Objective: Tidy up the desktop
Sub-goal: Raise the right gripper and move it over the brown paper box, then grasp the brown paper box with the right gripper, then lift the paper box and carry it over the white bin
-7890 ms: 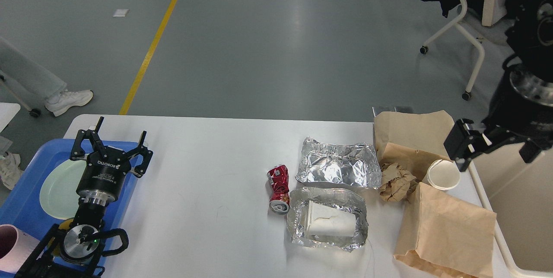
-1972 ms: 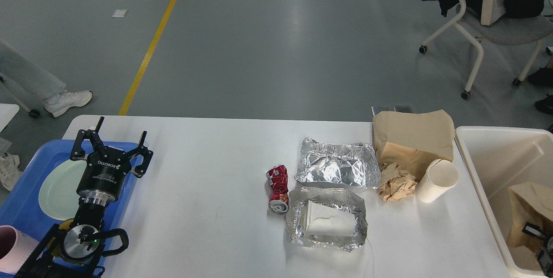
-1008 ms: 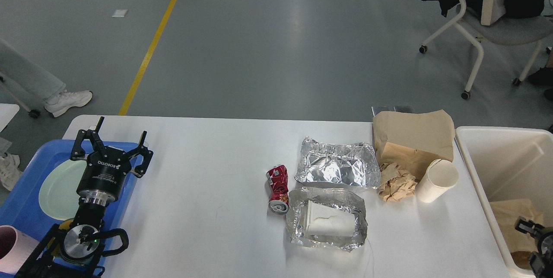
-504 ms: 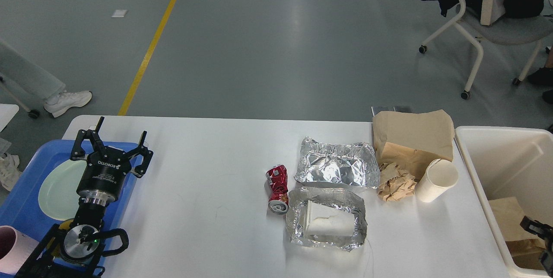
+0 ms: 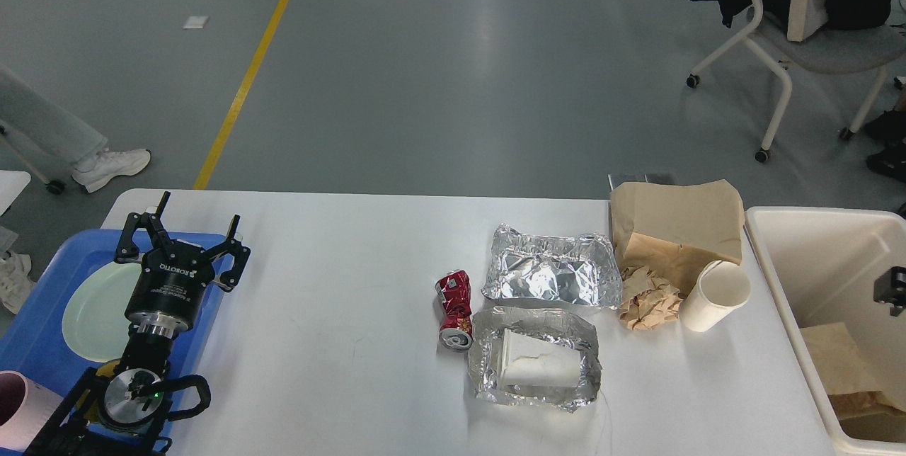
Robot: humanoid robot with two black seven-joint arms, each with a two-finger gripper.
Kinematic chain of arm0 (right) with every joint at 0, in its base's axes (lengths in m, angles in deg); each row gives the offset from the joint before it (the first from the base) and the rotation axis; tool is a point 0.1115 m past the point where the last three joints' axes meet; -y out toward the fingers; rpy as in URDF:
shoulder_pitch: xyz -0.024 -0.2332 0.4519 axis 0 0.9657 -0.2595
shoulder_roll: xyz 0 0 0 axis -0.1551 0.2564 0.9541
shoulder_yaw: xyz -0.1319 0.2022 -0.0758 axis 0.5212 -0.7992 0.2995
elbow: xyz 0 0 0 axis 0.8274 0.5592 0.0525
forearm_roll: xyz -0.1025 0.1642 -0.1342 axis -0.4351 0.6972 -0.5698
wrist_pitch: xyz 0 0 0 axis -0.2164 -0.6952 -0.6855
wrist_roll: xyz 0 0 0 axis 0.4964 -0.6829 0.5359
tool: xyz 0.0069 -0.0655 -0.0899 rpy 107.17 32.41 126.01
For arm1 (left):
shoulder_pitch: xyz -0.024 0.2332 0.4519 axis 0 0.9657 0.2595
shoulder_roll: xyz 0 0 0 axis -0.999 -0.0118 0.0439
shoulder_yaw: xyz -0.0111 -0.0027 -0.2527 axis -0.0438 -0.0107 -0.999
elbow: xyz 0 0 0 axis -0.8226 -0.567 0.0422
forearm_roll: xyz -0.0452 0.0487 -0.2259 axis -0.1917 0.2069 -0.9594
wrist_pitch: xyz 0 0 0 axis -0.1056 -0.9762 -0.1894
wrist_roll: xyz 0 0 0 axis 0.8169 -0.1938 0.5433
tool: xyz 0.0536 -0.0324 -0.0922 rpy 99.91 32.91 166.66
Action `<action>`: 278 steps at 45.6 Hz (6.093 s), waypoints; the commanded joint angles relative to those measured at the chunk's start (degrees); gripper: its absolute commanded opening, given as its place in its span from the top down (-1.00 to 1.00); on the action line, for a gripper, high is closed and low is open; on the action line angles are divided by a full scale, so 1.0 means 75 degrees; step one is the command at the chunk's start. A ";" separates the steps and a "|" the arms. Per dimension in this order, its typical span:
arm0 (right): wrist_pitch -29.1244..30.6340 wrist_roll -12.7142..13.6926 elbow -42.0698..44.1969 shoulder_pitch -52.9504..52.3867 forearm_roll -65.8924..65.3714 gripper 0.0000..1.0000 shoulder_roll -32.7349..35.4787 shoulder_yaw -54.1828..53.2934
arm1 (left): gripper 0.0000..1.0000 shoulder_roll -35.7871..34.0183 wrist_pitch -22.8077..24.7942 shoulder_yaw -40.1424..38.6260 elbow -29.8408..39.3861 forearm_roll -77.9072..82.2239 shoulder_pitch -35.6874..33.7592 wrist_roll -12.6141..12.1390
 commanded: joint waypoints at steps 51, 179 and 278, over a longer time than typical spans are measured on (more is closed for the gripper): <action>0.1903 -0.0198 -0.4562 -0.6927 0.1687 -1.00 -0.3017 0.0030 | -0.93 0.0001 0.0000 0.0000 0.0000 0.0002 -0.0011 0.0000; -0.2761 0.0118 0.5916 0.5121 0.4500 1.00 -0.4365 -0.6216 | -0.93 0.0001 0.0000 0.0000 0.0000 0.0002 0.0012 0.0012; 0.0814 -0.2542 -0.3027 -0.4760 0.1535 1.00 -0.0125 0.3968 | -0.93 0.0001 0.0000 0.0000 0.0000 0.0002 0.0012 0.0012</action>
